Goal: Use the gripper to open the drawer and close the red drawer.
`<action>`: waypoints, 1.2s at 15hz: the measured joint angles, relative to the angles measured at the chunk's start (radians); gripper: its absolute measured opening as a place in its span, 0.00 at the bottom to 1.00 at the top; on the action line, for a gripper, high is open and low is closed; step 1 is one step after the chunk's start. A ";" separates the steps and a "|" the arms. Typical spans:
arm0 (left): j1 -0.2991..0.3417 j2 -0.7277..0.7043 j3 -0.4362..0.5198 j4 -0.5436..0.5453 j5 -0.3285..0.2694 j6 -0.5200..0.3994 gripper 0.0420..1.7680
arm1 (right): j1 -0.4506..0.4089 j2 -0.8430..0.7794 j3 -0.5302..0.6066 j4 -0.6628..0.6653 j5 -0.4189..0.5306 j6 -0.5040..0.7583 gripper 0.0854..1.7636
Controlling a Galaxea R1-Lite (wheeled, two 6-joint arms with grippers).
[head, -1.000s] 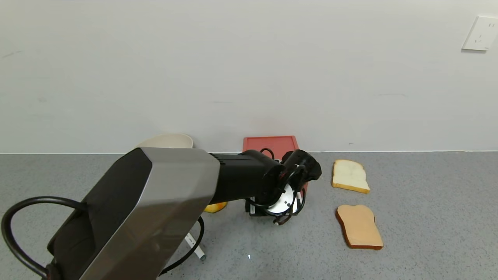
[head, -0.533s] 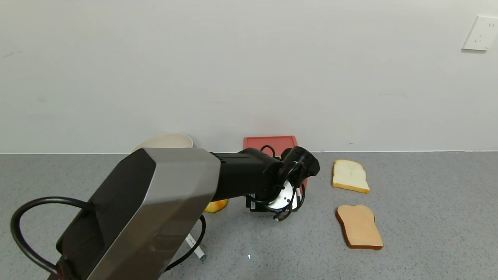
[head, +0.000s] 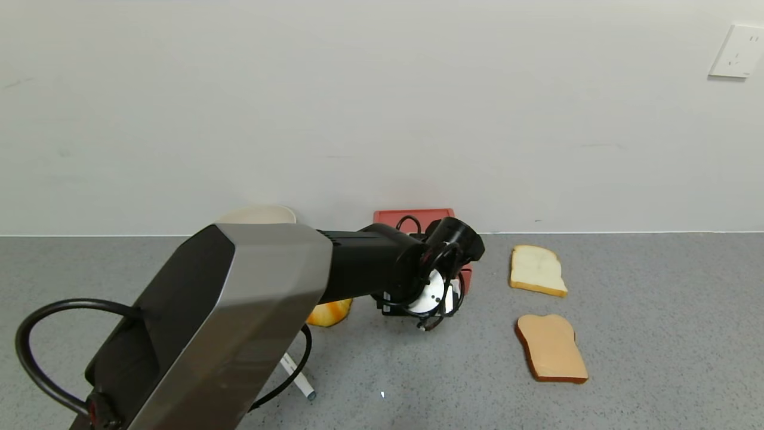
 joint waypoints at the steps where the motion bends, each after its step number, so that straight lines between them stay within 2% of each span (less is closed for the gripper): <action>1: 0.000 -0.005 0.000 0.004 0.001 -0.001 0.97 | 0.000 0.000 0.000 0.000 0.000 0.000 0.97; 6: -0.015 -0.066 0.000 0.100 -0.007 -0.016 0.97 | 0.000 0.000 0.000 0.000 0.000 0.000 0.97; 8: -0.033 -0.077 0.000 0.127 -0.018 -0.056 0.97 | 0.000 0.000 0.000 0.000 0.000 0.000 0.97; 12: -0.050 -0.073 -0.001 0.164 -0.109 -0.126 0.97 | 0.000 0.000 0.000 0.000 0.000 0.000 0.97; 14: -0.051 -0.061 -0.001 0.171 -0.134 -0.142 0.97 | 0.000 0.000 0.000 0.000 0.000 0.001 0.97; 18: -0.050 -0.019 -0.006 0.151 -0.122 -0.143 0.97 | 0.000 0.000 0.000 0.000 0.000 0.000 0.97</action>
